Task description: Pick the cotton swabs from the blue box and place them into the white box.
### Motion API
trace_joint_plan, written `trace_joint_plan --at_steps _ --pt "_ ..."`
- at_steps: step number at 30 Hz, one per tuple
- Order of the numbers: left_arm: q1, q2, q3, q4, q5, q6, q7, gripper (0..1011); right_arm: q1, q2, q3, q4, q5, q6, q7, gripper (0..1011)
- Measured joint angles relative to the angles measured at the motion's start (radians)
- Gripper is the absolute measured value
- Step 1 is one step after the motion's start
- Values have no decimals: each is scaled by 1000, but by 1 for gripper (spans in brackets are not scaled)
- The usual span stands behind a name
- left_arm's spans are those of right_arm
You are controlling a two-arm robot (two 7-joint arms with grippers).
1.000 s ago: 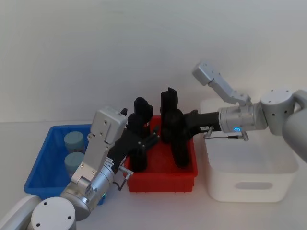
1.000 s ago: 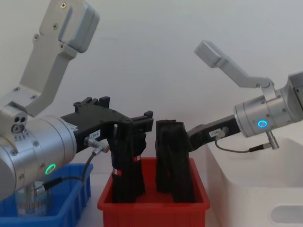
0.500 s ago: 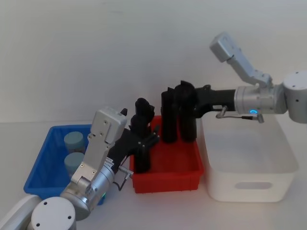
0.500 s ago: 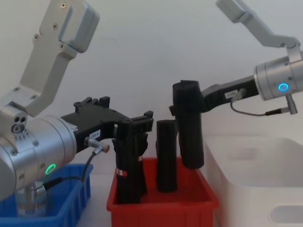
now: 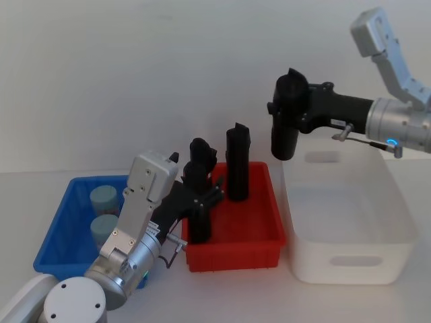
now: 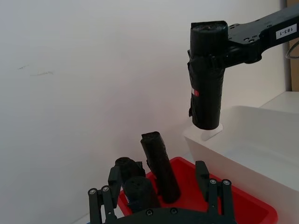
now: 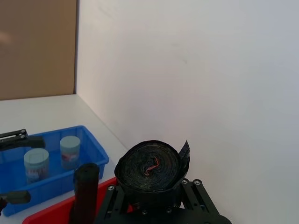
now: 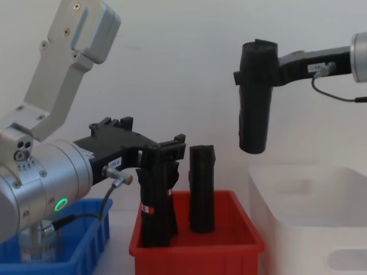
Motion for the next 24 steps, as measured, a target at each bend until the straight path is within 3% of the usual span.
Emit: trace_joint_plan --at_steps 5,13,24 --pt "0 0 0 0 0 0 0 1004 -49 31 25 -66 57 -11 -69 445" --pt "0 0 0 0 0 0 0 1004 -106 61 46 -111 115 3 -173 445" --pt "0 0 0 0 0 0 0 1004 -127 61 40 -73 130 60 -256 445"
